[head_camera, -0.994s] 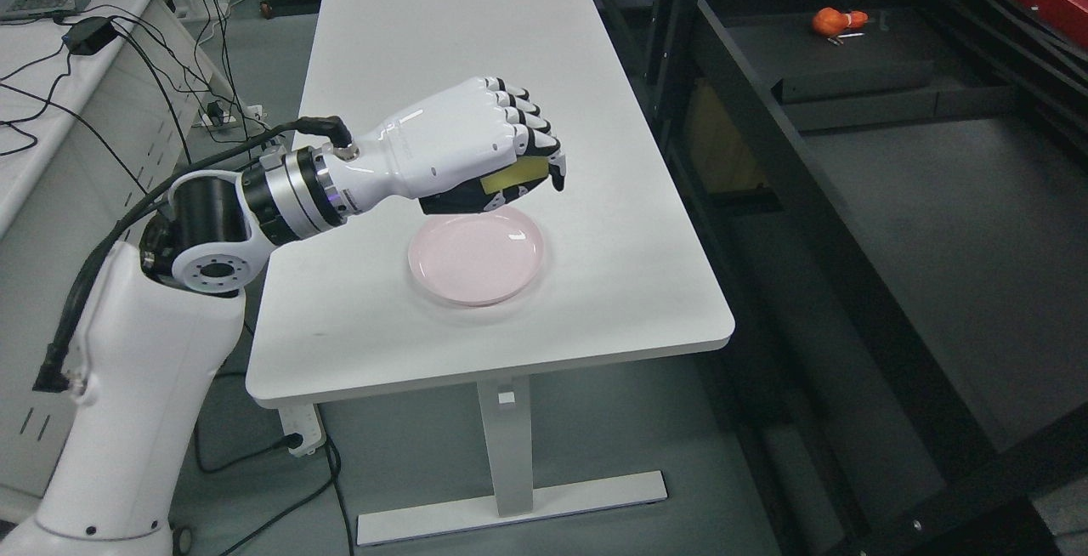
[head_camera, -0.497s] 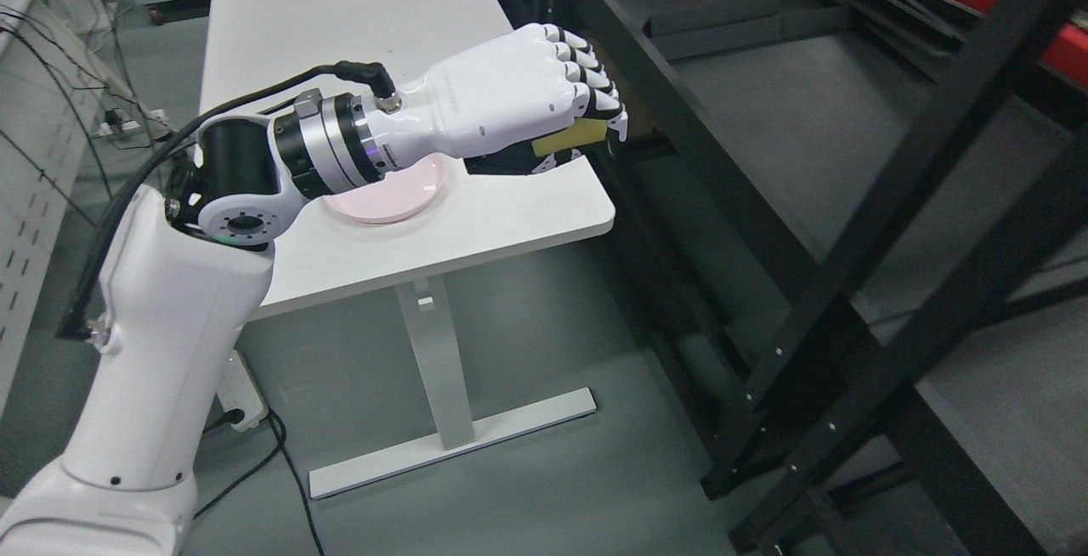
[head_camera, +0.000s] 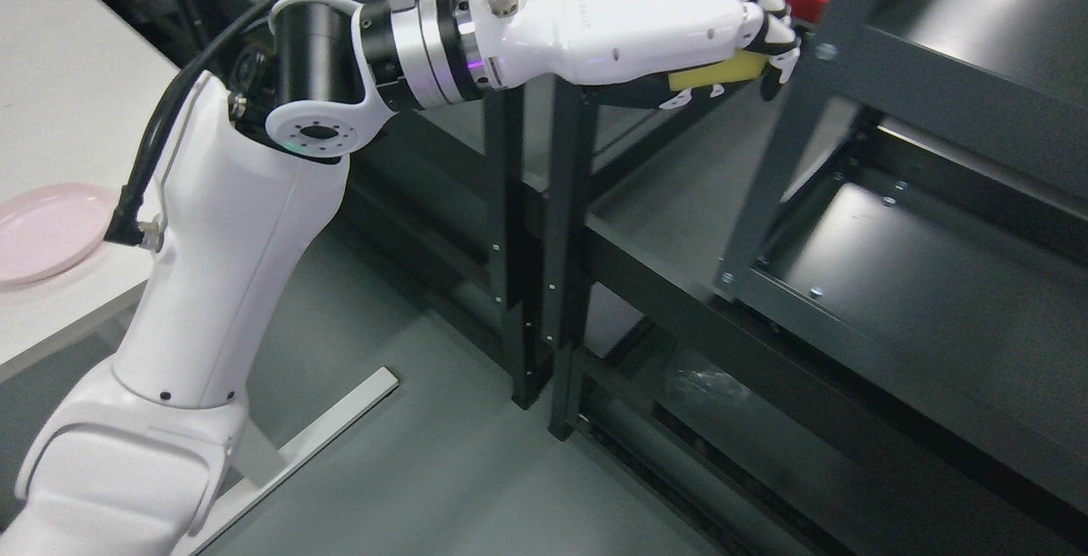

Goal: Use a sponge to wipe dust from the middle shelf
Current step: 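Turn toward the metal shelf, carrying the sponge in the left hand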

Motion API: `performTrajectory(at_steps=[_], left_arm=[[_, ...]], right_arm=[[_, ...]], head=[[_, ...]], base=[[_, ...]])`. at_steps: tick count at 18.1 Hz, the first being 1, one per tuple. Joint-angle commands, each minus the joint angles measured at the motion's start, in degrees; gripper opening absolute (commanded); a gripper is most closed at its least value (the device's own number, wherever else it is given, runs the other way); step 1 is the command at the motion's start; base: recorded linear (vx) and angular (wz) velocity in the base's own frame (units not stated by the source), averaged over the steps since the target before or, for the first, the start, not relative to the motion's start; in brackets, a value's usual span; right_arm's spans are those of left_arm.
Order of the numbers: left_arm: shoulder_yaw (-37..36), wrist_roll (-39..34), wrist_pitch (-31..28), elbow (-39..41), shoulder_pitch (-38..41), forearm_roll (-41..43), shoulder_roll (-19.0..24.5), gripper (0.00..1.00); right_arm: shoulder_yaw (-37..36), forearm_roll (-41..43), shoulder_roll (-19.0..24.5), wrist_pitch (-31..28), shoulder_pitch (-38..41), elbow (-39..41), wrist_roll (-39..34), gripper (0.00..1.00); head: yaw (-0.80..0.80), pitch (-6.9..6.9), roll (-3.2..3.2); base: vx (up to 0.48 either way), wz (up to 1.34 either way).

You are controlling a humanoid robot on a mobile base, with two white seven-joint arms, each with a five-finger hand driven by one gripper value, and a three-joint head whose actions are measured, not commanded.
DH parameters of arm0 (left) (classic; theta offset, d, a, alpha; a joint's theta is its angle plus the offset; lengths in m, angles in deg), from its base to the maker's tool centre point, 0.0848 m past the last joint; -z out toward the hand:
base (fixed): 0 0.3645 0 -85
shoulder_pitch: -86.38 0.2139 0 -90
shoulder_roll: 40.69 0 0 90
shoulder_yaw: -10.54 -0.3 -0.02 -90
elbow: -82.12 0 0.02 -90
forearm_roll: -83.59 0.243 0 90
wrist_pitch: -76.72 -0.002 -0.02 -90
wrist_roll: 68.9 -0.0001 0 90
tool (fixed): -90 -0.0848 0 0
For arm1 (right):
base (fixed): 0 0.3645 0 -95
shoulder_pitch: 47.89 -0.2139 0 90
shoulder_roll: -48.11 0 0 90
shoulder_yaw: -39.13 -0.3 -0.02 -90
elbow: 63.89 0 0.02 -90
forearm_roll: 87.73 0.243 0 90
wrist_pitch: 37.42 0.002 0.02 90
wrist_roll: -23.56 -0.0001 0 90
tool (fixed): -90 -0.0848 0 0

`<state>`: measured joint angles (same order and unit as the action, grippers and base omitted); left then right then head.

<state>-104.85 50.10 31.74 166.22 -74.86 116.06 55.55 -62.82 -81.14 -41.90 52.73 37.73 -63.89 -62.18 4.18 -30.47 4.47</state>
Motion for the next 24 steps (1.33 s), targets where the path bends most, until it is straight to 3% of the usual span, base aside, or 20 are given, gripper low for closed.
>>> performTrajectory(at_steps=[1,9,12,15,20,24], left_arm=[[-9.1,-2.9,0.0,-5.3,-9.8,0.1,-5.2,0.00],[-20.7,-10.5,0.0,-7.5,-21.6,3.7,-5.2,0.00],[-25.7,-15.5,0.0,-11.7,-21.8,3.5,-5.2,0.00],[-29.2,-15.6,0.0,-14.0,-20.9,4.4,-5.2,0.00],[-25.2,-15.6,0.0,-16.1,-17.8,12.1,-5.2,0.00],[-20.5,-15.3,0.0,-10.7,-12.1,14.5,-5.2,0.00]], right_arm=[[0.0,0.0,-1.0,-4.2,0.0,1.0,-0.1,1.00],[0.0,0.0,-1.0,-4.2,0.0,1.0,-0.1,1.00],[0.0,0.0,-1.0,-4.2,0.0,1.0,-0.1,1.00],[0.0,0.0,-1.0,-4.2,0.0,1.0,-0.1,1.00],[0.0,0.0,-1.0,-4.2,0.0,1.0,-0.1,1.00],[0.0,0.0,-1.0,-4.2,0.0,1.0,-0.1,1.00]], head=[[0.00,0.00,0.00],[0.00,0.00,0.00],[0.00,0.00,0.00],[0.00,0.01,0.00],[0.00,0.02,0.00],[0.00,0.02,0.00]], base=[[-0.178,-0.93],[-0.046,-0.73],[0.002,-0.57],[0.028,-0.34],[0.031,-0.20],[0.019,-0.13]])
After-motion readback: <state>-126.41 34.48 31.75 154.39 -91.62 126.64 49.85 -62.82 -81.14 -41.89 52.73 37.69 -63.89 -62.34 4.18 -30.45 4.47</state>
